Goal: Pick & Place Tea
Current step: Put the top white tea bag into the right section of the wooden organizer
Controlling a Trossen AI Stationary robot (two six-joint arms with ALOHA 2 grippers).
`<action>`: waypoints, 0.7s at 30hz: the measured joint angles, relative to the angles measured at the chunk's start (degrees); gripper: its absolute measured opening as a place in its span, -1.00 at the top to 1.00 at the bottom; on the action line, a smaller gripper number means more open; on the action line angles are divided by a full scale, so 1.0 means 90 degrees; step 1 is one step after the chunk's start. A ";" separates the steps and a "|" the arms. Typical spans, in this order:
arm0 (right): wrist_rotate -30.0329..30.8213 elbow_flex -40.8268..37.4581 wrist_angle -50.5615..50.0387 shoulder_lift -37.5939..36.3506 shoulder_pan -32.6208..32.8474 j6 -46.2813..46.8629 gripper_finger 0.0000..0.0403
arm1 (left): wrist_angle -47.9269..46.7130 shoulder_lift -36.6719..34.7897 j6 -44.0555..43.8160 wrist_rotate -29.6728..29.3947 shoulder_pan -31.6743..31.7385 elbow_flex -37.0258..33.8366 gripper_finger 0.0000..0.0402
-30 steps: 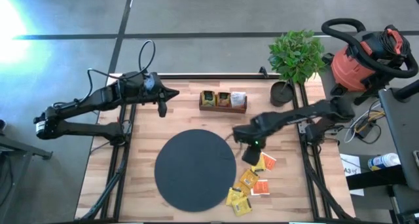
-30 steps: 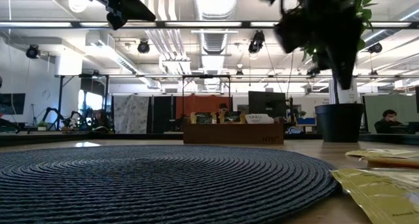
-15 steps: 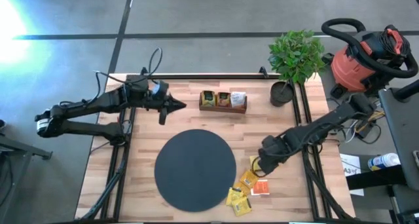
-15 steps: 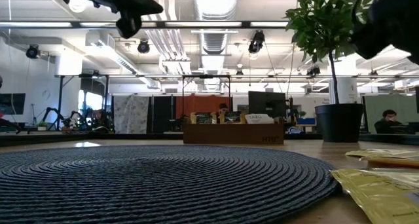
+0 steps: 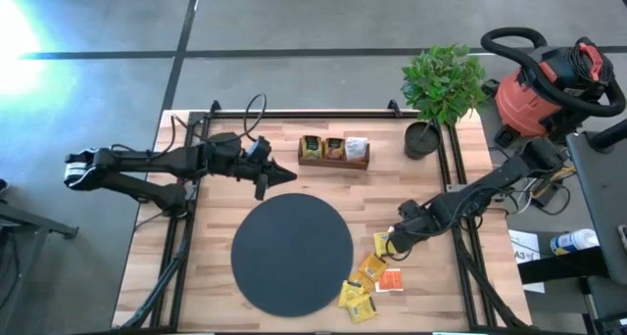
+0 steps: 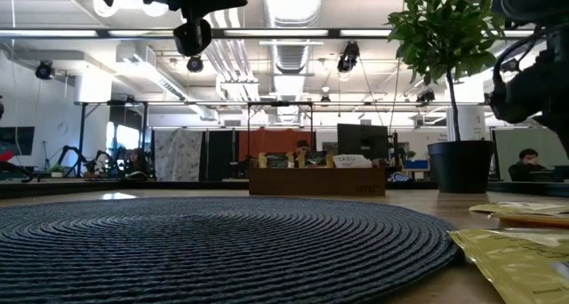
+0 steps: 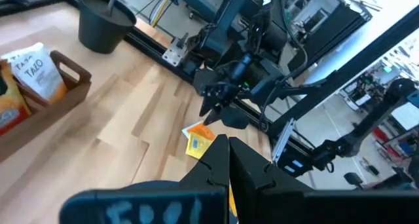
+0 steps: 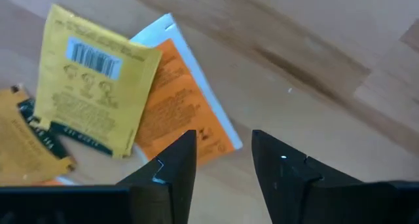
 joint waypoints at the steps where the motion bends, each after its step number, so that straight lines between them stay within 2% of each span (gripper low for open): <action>1: 0.0073 -0.0043 0.0033 0.0000 0.0002 -0.0001 0.27 | -0.0017 0.0030 -0.0054 -0.0074 -0.0057 0.0013 0.98; 9: 0.0155 -0.0133 0.0133 0.0000 0.0002 -0.0555 0.22 | -0.0011 0.0047 -0.0580 -0.0662 -0.0391 0.0026 0.98; 13: 0.0145 -0.0228 0.0690 0.0000 0.0005 -0.0785 0.18 | -0.0013 0.0044 -0.0655 -0.0900 -0.0512 0.0036 0.98; 21: 0.0099 -0.0253 0.0861 0.0298 0.0015 -0.1129 0.08 | -0.0012 0.0042 -0.0783 -0.1091 -0.0618 0.0027 0.98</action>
